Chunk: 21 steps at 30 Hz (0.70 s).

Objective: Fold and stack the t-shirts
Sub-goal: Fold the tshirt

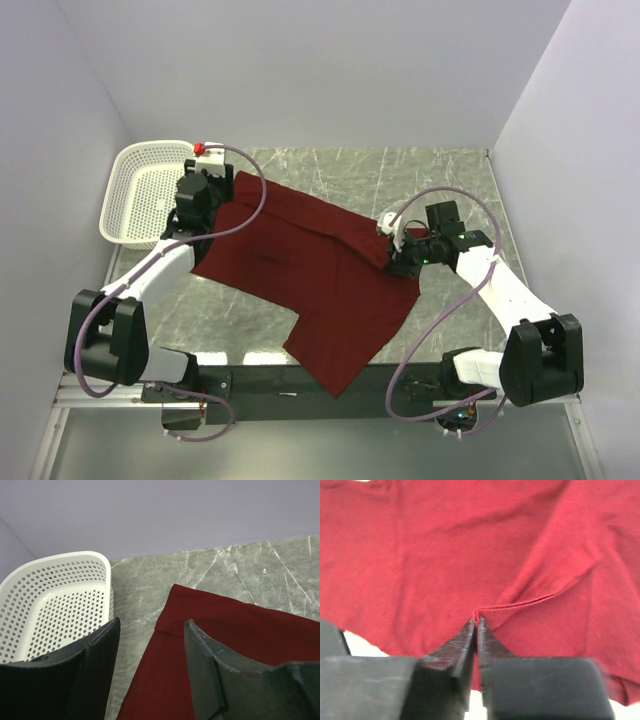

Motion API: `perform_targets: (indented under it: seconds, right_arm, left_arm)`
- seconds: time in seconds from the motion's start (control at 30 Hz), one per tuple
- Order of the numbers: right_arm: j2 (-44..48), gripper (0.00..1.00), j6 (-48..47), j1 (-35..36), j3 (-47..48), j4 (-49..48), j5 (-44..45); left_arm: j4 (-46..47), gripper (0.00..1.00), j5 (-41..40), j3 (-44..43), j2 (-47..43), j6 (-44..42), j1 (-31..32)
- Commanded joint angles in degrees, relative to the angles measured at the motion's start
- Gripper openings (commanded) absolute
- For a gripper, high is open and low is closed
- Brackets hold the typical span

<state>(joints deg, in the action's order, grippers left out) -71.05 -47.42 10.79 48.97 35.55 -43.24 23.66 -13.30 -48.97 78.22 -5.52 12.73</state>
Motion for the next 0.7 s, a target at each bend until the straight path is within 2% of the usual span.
perform_targets:
  seconds: [0.0,0.07,0.1,0.2,0.33,0.4,0.43,0.47,0.53,0.57,0.6,0.67]
  right_arm:
    - [-0.58,0.19,-5.92,3.79,-0.28,6.43,-1.58]
    - [-1.20,0.27,-10.82,5.55,-0.02,10.14,-1.32]
    - [-1.81,0.36,-12.59,6.78,0.16,11.89,-0.71]
    - [-1.82,0.50,-17.96,10.74,0.07,17.70,1.57]
    - [-0.50,0.53,-17.45,14.35,-0.11,17.63,4.48]
    - [0.46,0.52,-10.88,12.60,0.77,14.22,5.18]
    - [0.73,0.52,-6.07,11.55,1.56,6.71,7.54]
    - [0.56,0.52,3.90,10.41,2.09,2.81,8.78]
    - [-4.33,0.52,14.13,7.15,5.32,-2.39,11.06]
    - [-4.36,0.52,16.81,6.53,6.74,-3.11,11.60]
    - [-8.19,0.52,19.01,6.18,8.06,-3.38,12.13]
    - [-11.90,0.52,23.75,6.35,11.58,-3.47,11.52]
  left_arm:
    - [0.77,0.60,1.00,0.37,-2.89,0.86,0.19]
    - [0.69,0.60,1.08,0.54,-3.24,0.77,0.19]
    - [0.86,0.60,1.08,0.72,-3.33,0.86,0.19]
    - [0.69,0.60,1.17,0.72,-3.68,0.95,0.19]
    - [0.51,0.60,1.08,0.72,-4.12,0.95,0.19]
    - [0.33,0.60,1.17,0.89,-4.56,1.12,0.19]
    - [-0.28,0.60,1.35,0.89,-4.82,1.47,0.19]
    - [-0.54,0.60,1.52,0.81,-5.52,1.65,0.28]
    - [-2.12,0.60,2.57,0.63,-6.84,3.05,0.19]
    - [-2.82,0.61,2.84,0.54,-7.46,3.06,0.19]
    - [-3.35,0.62,2.93,0.54,-8.07,4.10,0.28]
    - [-5.45,0.68,2.84,0.63,-10.52,4.90,0.10]
